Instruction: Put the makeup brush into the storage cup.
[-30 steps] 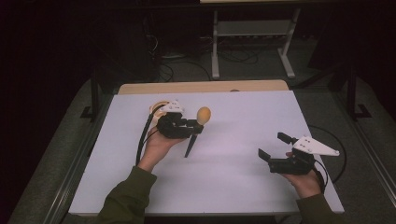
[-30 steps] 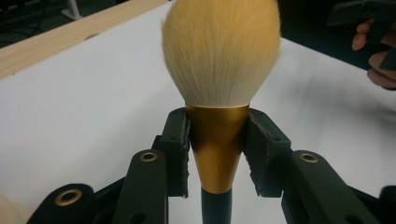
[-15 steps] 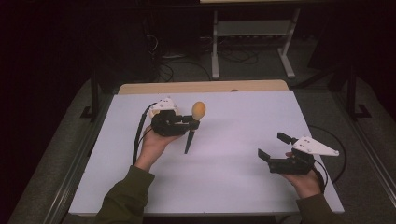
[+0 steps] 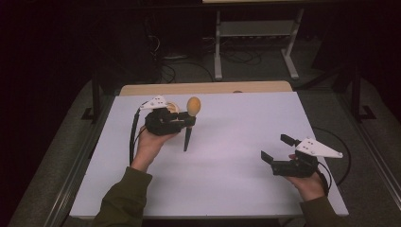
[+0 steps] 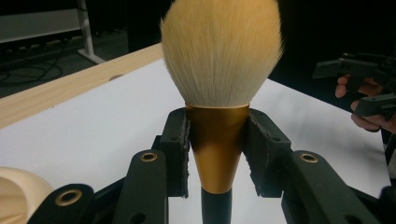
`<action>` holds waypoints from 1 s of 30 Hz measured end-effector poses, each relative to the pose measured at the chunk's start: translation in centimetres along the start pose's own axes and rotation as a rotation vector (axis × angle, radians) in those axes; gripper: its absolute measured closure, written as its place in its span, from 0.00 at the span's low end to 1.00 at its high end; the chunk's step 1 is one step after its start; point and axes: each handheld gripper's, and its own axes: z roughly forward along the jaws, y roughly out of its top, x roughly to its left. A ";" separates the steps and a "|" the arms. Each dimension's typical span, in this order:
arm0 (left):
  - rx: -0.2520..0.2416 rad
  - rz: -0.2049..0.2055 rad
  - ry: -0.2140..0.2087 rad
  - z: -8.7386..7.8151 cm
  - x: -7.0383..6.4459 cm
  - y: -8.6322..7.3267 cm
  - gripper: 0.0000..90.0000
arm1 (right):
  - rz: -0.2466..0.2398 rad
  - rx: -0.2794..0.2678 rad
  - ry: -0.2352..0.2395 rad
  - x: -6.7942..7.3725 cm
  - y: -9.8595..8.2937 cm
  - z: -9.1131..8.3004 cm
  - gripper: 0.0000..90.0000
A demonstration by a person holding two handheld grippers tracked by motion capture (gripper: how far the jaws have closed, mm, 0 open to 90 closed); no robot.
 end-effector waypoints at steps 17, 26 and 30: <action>-0.043 -0.012 0.025 -1.7 0.8 0.4 0.70 | -0.002 0.001 0.001 0.0 0.0 0.0 0.04; -0.079 -0.013 0.045 -2.9 1.3 1.3 0.70 | 0.000 0.002 0.004 0.1 0.0 0.1 0.04; -0.099 -0.015 0.057 -3.6 1.6 1.9 0.70 | 0.001 -0.001 0.005 0.1 0.0 0.1 0.04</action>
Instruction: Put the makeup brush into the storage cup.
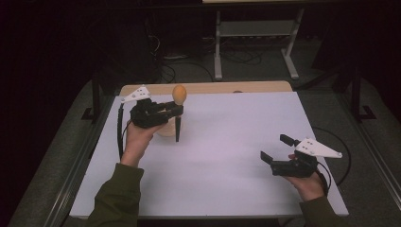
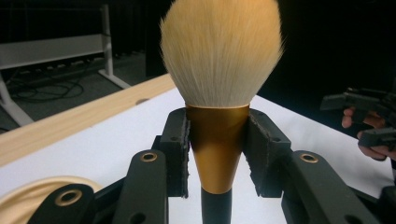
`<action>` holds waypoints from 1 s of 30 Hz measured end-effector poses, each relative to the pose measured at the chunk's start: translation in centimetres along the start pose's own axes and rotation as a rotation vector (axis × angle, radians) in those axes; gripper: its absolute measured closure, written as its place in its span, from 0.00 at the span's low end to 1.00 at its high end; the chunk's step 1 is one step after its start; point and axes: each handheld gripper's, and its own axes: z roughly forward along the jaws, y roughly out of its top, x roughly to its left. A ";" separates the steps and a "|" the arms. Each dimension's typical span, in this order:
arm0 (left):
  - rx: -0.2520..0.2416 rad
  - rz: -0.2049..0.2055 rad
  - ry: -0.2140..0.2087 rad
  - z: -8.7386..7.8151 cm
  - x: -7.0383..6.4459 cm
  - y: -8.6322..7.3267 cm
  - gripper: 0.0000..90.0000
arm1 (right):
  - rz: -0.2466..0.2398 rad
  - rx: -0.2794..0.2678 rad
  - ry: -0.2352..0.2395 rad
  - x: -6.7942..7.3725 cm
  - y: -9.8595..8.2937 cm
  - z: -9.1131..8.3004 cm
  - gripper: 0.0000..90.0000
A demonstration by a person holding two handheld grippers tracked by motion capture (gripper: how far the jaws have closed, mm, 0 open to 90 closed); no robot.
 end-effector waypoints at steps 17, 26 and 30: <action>-0.053 -0.019 0.032 -1.7 1.7 2.1 0.70 | 0.007 -0.001 0.000 -0.1 0.0 -0.1 0.04; -0.067 -0.008 0.053 -2.3 2.3 3.1 0.70 | 0.009 -0.006 -0.002 -0.1 0.0 -0.1 0.04; -0.069 0.005 0.065 -2.4 2.7 3.4 0.70 | 0.012 -0.005 -0.002 -0.1 0.0 -0.1 0.04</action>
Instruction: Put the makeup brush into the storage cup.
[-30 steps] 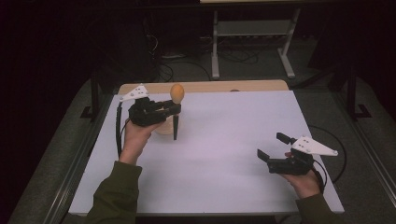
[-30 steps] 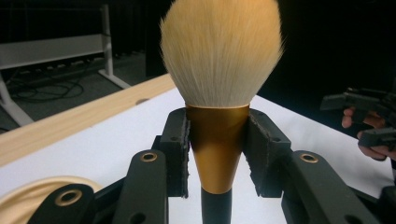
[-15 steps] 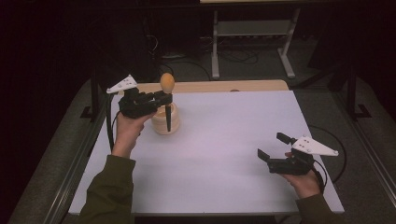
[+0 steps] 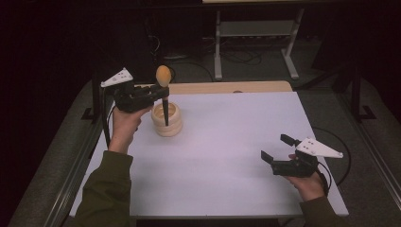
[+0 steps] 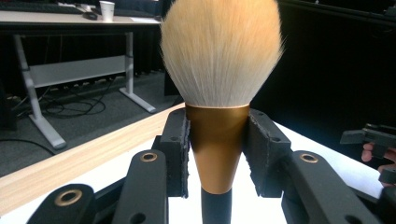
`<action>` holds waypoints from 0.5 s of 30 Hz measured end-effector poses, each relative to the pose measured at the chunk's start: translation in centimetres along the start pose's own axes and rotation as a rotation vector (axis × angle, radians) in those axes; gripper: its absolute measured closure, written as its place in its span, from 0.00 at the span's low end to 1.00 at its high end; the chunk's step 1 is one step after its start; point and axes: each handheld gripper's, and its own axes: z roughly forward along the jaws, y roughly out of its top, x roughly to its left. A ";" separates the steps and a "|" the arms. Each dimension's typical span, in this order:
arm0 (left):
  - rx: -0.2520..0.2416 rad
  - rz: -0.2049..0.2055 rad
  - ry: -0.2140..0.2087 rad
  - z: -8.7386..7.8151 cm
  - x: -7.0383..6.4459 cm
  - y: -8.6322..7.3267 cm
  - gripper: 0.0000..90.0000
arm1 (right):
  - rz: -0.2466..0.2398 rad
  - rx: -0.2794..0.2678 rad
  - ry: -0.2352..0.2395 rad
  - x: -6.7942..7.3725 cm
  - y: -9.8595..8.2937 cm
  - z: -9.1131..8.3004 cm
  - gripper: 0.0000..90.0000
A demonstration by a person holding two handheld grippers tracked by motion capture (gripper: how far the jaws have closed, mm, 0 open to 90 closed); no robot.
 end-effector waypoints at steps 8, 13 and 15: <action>-0.018 0.014 0.027 0.1 0.7 0.0 0.70 | 0.001 -0.001 -0.001 0.0 0.0 0.0 0.04; -0.033 0.030 0.047 0.3 1.0 -0.1 0.70 | 0.001 -0.002 -0.001 -0.1 0.0 0.0 0.04; -0.040 0.039 0.061 0.4 1.2 -0.2 0.70 | 0.002 -0.003 -0.002 -0.1 0.0 0.0 0.04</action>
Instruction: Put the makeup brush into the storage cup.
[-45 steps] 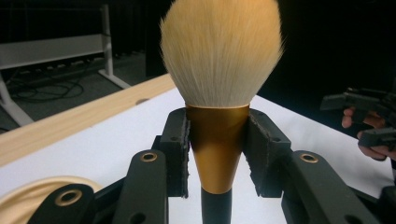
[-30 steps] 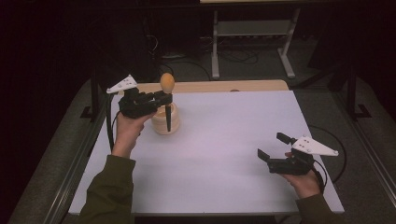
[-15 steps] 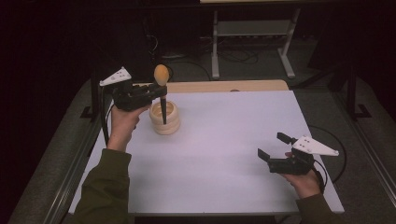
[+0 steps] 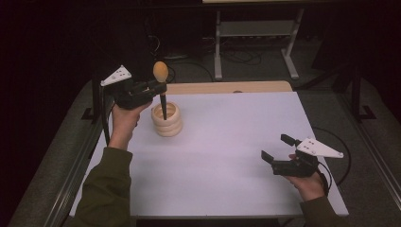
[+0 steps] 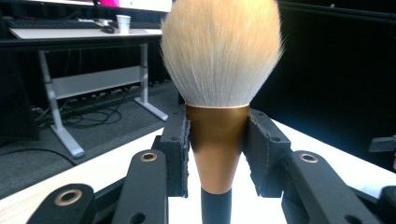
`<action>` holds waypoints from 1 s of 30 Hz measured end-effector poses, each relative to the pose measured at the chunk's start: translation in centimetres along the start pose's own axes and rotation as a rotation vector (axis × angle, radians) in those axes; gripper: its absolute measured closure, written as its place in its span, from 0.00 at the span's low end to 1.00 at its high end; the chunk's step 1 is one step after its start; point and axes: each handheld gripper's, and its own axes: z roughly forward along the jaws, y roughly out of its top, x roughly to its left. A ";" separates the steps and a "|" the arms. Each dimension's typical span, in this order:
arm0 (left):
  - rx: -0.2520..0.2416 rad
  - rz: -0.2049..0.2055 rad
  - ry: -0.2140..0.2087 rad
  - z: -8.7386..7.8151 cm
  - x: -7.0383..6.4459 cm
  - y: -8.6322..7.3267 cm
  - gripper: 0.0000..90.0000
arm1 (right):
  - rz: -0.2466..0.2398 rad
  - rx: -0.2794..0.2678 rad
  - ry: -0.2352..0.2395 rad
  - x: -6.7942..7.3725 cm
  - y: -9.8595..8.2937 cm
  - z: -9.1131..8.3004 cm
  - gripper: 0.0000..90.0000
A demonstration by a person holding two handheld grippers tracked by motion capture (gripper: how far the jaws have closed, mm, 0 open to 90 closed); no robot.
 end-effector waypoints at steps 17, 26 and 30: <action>0.014 -0.003 0.066 1.0 1.6 -1.1 0.70 | -0.001 -0.002 0.000 0.0 0.0 -0.1 0.04; 0.032 -0.014 0.100 1.5 2.8 -2.5 0.70 | 0.002 -0.001 -0.001 -0.1 0.0 -0.1 0.04; 0.038 -0.030 0.104 1.6 3.1 -3.1 0.70 | 0.007 0.000 -0.001 0.0 0.0 -0.1 0.04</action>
